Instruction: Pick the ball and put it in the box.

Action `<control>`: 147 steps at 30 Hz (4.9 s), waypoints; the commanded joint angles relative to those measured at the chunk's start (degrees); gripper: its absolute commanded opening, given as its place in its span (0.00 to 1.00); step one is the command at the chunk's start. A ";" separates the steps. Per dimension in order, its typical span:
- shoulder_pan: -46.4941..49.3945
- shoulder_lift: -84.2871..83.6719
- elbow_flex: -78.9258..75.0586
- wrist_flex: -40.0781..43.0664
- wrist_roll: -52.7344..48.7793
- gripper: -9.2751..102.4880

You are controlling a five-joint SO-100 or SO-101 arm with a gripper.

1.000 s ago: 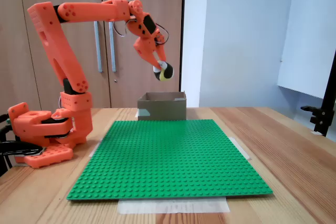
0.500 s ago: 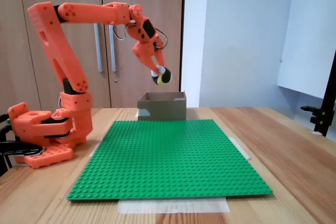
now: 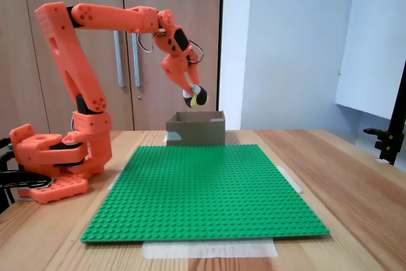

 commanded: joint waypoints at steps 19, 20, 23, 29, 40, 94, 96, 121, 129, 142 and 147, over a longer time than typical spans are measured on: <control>0.62 0.35 -0.26 -0.35 -4.13 0.25; 0.62 0.35 -0.18 -0.35 -4.22 0.25; 0.70 0.35 -0.26 -0.35 -4.39 0.25; 0.70 0.35 -0.26 -0.09 -4.57 0.24; 2.20 2.37 -0.26 1.14 -5.45 0.21; 40.61 46.05 39.29 -11.16 -10.55 0.08; 41.48 47.99 41.40 -11.16 -10.37 0.08; 46.32 66.97 62.05 -4.83 -7.56 0.08; 46.41 69.26 67.50 -8.26 -8.17 0.08; 46.41 69.79 71.02 -9.84 -6.94 0.08; 46.32 74.18 72.16 -7.12 -6.59 0.08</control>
